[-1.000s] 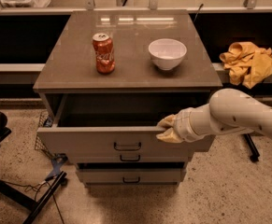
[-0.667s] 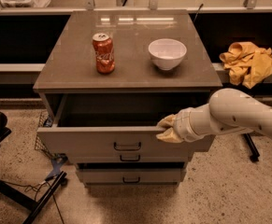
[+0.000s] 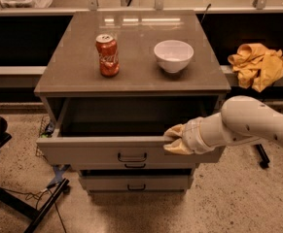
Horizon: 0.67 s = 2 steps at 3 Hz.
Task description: Open top drawer
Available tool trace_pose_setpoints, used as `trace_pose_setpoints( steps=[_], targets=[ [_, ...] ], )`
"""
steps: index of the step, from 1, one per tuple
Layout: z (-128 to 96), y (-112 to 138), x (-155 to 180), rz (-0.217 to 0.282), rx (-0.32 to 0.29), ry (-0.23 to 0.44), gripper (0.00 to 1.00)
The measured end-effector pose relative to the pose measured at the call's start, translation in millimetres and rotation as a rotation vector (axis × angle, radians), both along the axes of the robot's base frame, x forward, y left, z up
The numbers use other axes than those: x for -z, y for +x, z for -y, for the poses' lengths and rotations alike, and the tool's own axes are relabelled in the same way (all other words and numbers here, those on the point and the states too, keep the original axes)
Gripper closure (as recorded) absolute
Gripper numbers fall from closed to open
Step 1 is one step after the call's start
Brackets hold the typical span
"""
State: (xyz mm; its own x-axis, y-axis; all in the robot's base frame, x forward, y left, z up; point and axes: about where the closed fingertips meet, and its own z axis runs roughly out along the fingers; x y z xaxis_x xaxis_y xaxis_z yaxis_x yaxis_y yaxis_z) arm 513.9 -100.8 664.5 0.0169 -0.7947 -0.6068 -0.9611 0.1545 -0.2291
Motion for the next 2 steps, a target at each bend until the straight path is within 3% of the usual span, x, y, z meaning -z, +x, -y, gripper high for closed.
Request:
trace_pose_setpoints(
  steps=[1,2],
  targets=[
    [0.0,-0.1,-4.5,0.0,0.0,0.0,1.0],
    [1.7,-19.3,-1.6,-0.025,-0.019,0.007,1.0]
  ],
)
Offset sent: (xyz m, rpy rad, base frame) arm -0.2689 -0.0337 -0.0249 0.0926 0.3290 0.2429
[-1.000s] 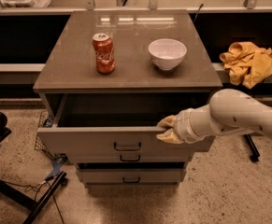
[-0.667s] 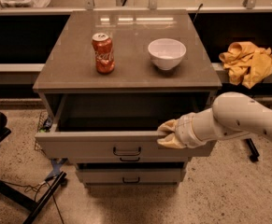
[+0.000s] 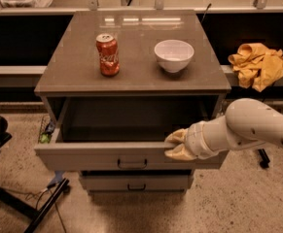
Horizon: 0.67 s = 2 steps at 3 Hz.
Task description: Open top drawer
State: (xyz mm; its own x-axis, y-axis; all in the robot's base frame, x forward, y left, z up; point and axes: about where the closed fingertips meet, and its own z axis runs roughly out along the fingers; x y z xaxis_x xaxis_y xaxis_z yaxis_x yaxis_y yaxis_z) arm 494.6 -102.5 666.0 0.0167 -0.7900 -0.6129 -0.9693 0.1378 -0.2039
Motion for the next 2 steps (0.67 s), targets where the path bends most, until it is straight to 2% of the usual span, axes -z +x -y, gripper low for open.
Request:
trace_pose_setpoints(
  steps=[1,2],
  targets=[
    [0.0,-0.1,-4.2,0.0,0.0,0.0,1.0],
    [2.8,-27.9,-0.7,-0.036,-0.028,0.009,1.0]
  ],
)
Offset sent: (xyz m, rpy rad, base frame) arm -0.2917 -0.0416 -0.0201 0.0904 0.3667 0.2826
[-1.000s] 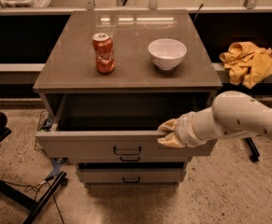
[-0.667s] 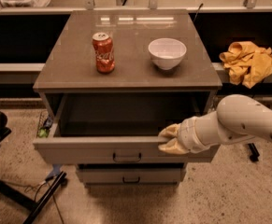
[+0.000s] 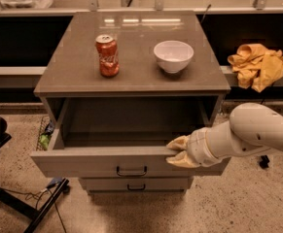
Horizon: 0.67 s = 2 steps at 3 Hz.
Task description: Open top drawer
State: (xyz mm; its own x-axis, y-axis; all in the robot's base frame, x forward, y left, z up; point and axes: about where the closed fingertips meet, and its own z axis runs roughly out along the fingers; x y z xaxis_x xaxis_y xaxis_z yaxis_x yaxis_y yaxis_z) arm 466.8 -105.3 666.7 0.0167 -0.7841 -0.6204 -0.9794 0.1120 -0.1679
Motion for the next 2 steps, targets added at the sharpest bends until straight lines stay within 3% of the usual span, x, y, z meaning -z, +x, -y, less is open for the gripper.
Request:
trace_pose_setpoints(
  steps=[2],
  targets=[
    [-0.1,0.3,-3.8,0.0,0.0,0.0,1.0]
  ],
)
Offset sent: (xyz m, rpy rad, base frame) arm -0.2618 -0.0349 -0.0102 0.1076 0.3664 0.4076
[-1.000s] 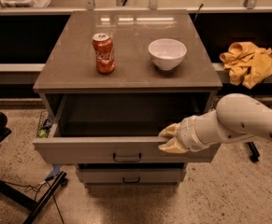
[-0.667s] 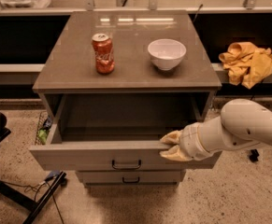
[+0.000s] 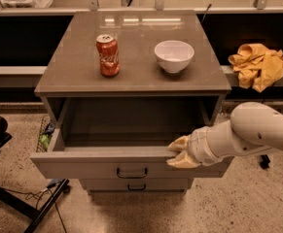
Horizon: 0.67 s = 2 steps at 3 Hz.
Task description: Open top drawer
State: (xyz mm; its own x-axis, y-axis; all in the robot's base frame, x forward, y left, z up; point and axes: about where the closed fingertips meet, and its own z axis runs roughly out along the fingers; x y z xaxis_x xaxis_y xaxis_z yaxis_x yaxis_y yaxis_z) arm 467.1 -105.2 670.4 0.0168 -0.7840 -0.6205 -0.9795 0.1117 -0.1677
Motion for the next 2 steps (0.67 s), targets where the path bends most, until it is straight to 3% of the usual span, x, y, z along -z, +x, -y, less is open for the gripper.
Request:
trace_pose_setpoints(
  steps=[1,2],
  targets=[
    [0.7,-25.7,-0.3,-0.038,-0.049,0.013,1.0],
    [0.7,-25.7,-0.3,-0.038,-0.049,0.013,1.0]
  ],
)
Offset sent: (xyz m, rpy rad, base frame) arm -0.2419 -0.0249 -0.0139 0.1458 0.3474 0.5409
